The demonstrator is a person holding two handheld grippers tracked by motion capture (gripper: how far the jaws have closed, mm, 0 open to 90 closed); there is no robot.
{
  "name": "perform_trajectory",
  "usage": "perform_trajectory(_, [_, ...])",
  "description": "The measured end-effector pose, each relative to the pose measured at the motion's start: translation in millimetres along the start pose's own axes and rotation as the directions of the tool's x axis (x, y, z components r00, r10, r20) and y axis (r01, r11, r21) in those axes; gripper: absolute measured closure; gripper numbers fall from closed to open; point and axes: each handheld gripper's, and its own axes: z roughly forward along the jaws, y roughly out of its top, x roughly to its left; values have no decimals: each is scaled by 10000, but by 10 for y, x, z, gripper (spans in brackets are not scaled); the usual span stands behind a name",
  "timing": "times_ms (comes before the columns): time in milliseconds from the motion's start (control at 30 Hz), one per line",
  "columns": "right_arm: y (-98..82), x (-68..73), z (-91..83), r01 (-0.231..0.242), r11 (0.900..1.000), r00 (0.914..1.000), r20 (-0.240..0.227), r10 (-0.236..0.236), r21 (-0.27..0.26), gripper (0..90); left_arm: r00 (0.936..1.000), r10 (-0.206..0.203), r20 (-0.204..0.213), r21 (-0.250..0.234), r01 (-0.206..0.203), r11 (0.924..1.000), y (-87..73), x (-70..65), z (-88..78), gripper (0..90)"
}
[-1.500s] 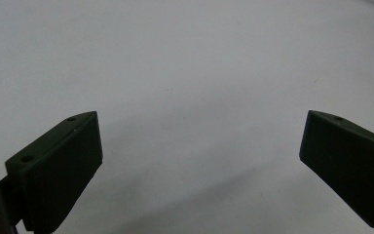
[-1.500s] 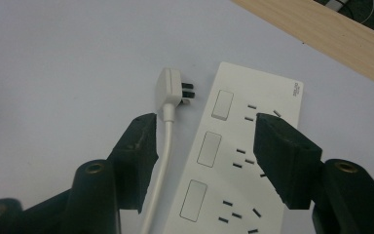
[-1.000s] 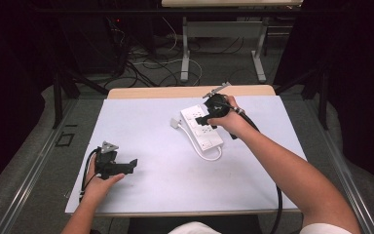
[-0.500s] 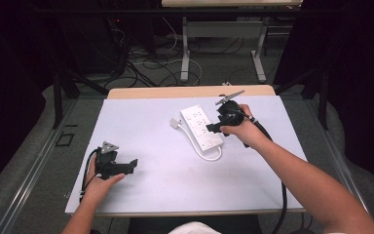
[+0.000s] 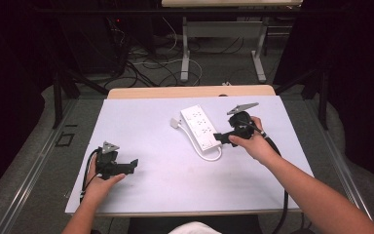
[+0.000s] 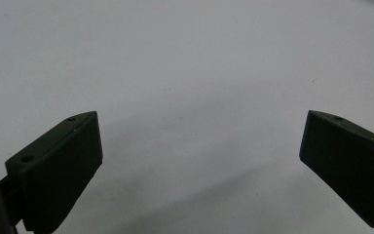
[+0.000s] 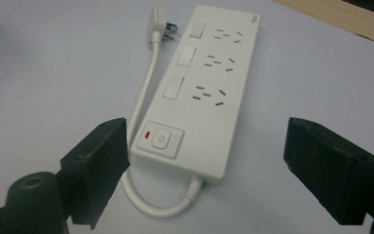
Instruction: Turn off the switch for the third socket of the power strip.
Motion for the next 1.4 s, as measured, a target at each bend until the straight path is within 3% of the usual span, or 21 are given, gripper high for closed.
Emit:
perform_trajectory(200, [-130, -24, -52, -71, 10000, 9995, 293, 72, -33, 131, 10000, 0, -6, -2, 0, 10000, 0, -1, -2, 17])
perform_trajectory(267, [-179, -23, -60, -378, 9993, 9987, 332, 377, 19, 108, 10000, -16, 16, -5, 16, 10000, 0, -2, -1, 17])
perform_trajectory(600, [-434, -114, -78, -845, 9964, 9948, 560, 849, -94, 1, 10000, -13, -1, 6, 13, 10000, 0, -3, -4, 17])
perform_trajectory(1033, [-772, -224, -146, -794, 9967, 9857, 1476, 810, -169, 0, 10000, -34, -6, 4, 34, 10000, 0, -7, -4, 17])
perform_trajectory(1400, [-1074, -363, -239, -1210, 9923, 9721, 1990, 1238, -264, 0, 10000, -25, -28, -4, 25, 10000, 0, -12, 1, 17])
